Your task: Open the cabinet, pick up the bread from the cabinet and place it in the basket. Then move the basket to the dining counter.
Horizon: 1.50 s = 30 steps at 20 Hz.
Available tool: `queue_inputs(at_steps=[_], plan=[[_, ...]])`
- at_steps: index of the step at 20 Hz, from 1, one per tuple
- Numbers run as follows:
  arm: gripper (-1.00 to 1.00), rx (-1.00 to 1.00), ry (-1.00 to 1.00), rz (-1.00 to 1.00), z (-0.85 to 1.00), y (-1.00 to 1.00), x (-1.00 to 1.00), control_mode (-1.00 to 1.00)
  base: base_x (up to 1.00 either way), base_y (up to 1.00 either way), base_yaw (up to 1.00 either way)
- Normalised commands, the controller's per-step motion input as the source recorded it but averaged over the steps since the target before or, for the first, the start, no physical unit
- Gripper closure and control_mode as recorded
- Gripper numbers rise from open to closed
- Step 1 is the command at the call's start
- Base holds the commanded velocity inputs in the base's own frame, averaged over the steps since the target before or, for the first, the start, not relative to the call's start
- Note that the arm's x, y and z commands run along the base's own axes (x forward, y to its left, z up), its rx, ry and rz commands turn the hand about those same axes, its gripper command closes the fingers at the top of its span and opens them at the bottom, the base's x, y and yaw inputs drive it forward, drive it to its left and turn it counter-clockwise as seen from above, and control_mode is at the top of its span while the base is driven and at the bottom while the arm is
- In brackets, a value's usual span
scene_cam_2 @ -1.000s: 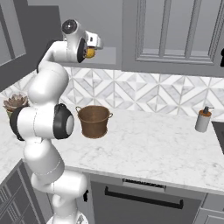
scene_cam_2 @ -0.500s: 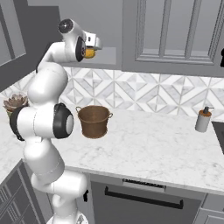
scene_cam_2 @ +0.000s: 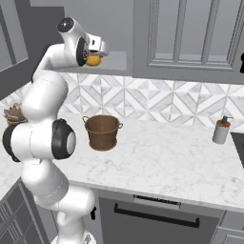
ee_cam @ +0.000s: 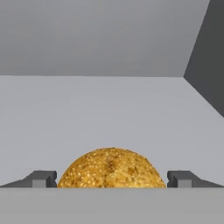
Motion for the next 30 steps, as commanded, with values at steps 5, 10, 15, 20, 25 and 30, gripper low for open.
queue_inputs(at_steps=[5,10,15,20,25,30], plan=[[1.00,0.02,-0.05,0.00,0.01,-0.12,-1.00,-1.00,0.00,0.00,0.00],[1.00,0.07,0.00,-0.01,0.23,-0.31,-1.00,-1.00,0.00,0.00,0.00],[1.00,0.05,0.00,-0.01,-0.03,-0.18,-1.00,-1.00,0.00,0.00,0.00],[1.00,0.01,0.03,-0.05,-0.46,-0.19,-1.00,-1.00,0.00,0.00,0.00],[1.00,0.03,0.09,-0.06,-0.54,-0.02,-0.83,-1.00,0.00,0.00,0.00],[1.00,0.11,0.16,0.00,-0.83,0.00,-0.02,-1.00,0.00,0.00,0.00]])
